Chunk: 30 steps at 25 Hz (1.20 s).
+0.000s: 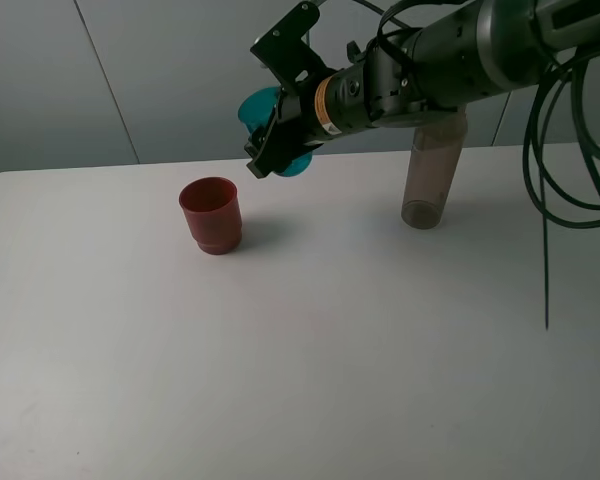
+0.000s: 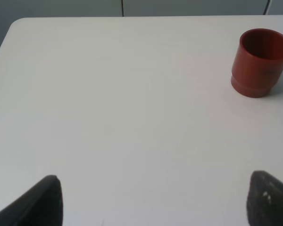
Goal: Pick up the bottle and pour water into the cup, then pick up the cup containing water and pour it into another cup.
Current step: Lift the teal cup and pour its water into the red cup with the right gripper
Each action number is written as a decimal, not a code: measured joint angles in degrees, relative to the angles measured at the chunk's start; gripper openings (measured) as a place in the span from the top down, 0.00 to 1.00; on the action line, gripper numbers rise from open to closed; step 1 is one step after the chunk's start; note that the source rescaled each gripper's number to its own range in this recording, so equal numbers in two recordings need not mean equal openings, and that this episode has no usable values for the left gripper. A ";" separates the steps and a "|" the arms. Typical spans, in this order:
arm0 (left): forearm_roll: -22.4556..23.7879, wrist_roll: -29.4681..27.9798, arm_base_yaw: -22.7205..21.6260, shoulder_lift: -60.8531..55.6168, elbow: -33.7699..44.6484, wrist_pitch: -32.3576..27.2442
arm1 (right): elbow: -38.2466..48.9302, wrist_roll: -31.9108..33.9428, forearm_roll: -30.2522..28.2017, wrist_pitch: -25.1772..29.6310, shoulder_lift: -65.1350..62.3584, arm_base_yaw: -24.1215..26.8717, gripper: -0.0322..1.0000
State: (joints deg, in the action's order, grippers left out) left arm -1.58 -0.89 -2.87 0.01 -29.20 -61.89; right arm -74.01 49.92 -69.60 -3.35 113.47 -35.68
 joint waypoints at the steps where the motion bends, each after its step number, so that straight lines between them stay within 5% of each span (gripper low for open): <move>1: 0.00 0.00 0.00 0.00 0.00 0.00 | -0.45 0.19 0.00 0.66 0.21 -0.26 0.86; 14: 0.00 0.00 0.00 0.00 0.00 0.00 | -7.02 -0.02 -0.24 9.48 4.39 -2.32 0.86; 30: 0.10 0.00 0.00 0.00 0.00 0.00 | -12.14 -1.09 -7.13 16.66 9.05 -7.30 0.86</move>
State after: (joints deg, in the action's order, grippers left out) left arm -1.48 -0.89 -2.87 0.01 -29.20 -61.89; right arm -86.15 48.83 -76.73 13.31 122.51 -42.98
